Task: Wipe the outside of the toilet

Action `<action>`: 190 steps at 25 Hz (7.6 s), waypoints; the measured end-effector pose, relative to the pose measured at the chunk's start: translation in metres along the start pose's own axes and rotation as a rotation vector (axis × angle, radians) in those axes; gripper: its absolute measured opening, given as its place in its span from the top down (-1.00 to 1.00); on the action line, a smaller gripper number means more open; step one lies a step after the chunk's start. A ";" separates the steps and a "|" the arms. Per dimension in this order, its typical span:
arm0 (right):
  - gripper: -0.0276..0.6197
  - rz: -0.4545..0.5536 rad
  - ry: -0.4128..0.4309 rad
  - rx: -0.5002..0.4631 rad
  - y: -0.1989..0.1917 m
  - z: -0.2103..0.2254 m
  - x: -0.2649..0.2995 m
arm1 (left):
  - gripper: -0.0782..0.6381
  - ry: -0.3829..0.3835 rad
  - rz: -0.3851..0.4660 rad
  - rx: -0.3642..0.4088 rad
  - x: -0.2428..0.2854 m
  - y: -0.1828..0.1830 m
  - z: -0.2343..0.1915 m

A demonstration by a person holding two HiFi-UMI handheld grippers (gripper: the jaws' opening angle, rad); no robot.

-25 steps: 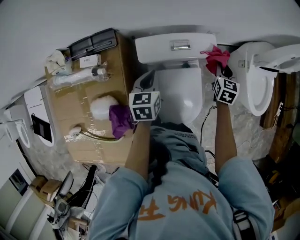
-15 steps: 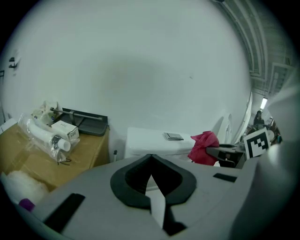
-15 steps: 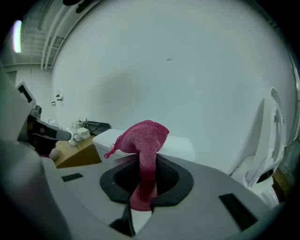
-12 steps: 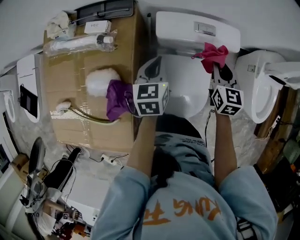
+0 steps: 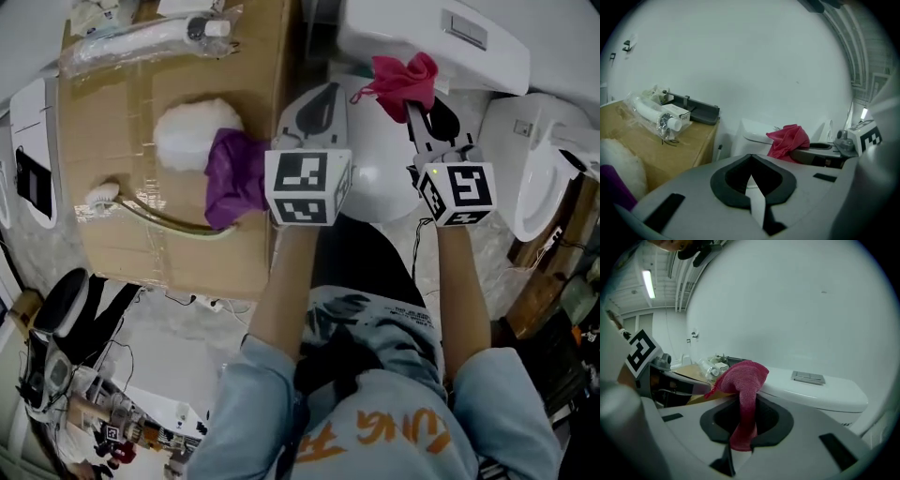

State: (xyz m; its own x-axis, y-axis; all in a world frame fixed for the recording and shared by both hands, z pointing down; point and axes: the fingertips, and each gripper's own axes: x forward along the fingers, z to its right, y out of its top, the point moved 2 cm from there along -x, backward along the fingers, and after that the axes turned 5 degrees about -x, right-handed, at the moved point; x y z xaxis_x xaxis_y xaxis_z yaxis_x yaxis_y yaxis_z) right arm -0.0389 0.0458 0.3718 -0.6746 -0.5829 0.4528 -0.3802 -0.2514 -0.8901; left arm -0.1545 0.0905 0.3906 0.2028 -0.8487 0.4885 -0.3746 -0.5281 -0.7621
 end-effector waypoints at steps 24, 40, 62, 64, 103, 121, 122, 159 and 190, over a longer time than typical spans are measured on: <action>0.70 0.045 0.106 -0.194 -0.018 -0.036 0.122 | 0.71 0.057 0.028 0.085 0.051 -0.015 -0.046; 0.69 0.056 0.013 -0.065 -0.032 0.012 0.103 | 0.71 0.004 -0.049 0.179 0.097 -0.026 -0.018; 0.70 0.093 -0.094 0.052 -0.066 0.122 0.012 | 0.71 0.071 -0.012 0.183 0.127 -0.051 0.090; 0.70 0.091 -0.112 0.064 -0.070 0.132 0.003 | 0.71 0.064 -0.008 0.177 0.131 -0.053 0.101; 0.70 0.009 -0.072 0.132 -0.125 0.090 -0.030 | 0.71 0.172 0.014 0.076 0.072 -0.078 0.075; 0.70 -0.022 0.094 0.049 -0.053 0.094 0.076 | 0.71 0.093 0.017 0.005 0.143 0.002 0.070; 0.70 -0.027 0.094 0.048 -0.053 0.092 0.079 | 0.71 0.100 0.007 0.002 0.144 -0.001 0.066; 0.70 -0.063 0.015 0.123 -0.089 0.169 0.103 | 0.71 0.202 -0.114 0.024 0.206 -0.027 0.069; 0.69 -0.068 -0.144 0.235 -0.168 0.308 -0.004 | 0.71 0.089 -0.218 0.095 0.273 -0.092 0.226</action>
State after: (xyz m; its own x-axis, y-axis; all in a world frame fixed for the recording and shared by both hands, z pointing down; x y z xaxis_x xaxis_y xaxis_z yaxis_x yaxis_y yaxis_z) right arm 0.2221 -0.1475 0.5037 -0.5489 -0.6583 0.5151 -0.2532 -0.4563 -0.8530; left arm 0.1396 -0.0988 0.4983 0.1871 -0.7110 0.6779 -0.2429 -0.7021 -0.6694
